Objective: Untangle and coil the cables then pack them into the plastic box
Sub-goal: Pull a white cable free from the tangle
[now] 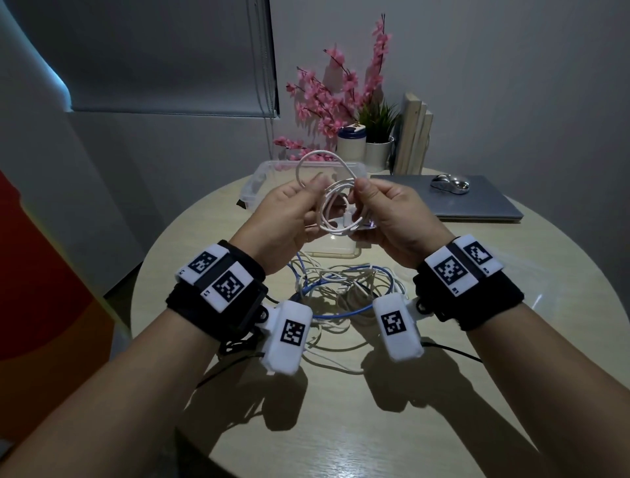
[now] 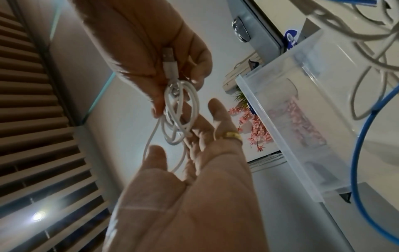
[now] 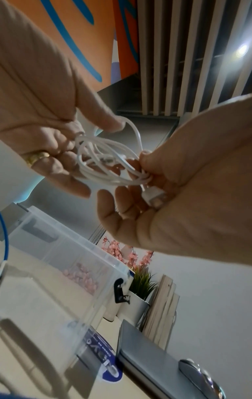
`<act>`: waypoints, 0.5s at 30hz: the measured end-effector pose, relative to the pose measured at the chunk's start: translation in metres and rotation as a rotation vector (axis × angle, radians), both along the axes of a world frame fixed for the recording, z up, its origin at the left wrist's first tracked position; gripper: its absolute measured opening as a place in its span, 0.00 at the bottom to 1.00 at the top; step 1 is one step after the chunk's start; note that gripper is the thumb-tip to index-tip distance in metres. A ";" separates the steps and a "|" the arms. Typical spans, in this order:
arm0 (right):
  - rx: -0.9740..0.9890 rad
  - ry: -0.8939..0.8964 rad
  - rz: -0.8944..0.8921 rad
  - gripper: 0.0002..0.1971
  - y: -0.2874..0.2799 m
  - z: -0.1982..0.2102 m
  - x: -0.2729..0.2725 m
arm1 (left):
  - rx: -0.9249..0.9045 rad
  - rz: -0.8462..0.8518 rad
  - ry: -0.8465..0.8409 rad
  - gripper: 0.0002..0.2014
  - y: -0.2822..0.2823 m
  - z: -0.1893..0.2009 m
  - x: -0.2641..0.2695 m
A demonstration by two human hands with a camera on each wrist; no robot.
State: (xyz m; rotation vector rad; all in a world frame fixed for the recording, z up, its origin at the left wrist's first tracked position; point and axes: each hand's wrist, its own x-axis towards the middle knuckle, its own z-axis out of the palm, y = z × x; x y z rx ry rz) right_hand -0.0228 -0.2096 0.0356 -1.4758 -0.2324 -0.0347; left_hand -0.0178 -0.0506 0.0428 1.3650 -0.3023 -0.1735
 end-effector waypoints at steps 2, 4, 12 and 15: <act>-0.031 -0.017 -0.020 0.15 -0.001 -0.001 0.001 | -0.015 -0.029 0.001 0.14 0.000 -0.002 0.000; -0.072 -0.035 -0.020 0.14 -0.002 -0.002 0.002 | -0.019 -0.028 0.009 0.21 0.000 -0.003 0.000; -0.240 -0.050 0.042 0.08 -0.007 -0.007 -0.004 | -0.128 0.053 0.124 0.15 -0.004 -0.007 0.000; -0.286 -0.074 0.002 0.12 -0.008 -0.008 -0.002 | -0.110 0.038 0.138 0.15 -0.002 -0.008 -0.001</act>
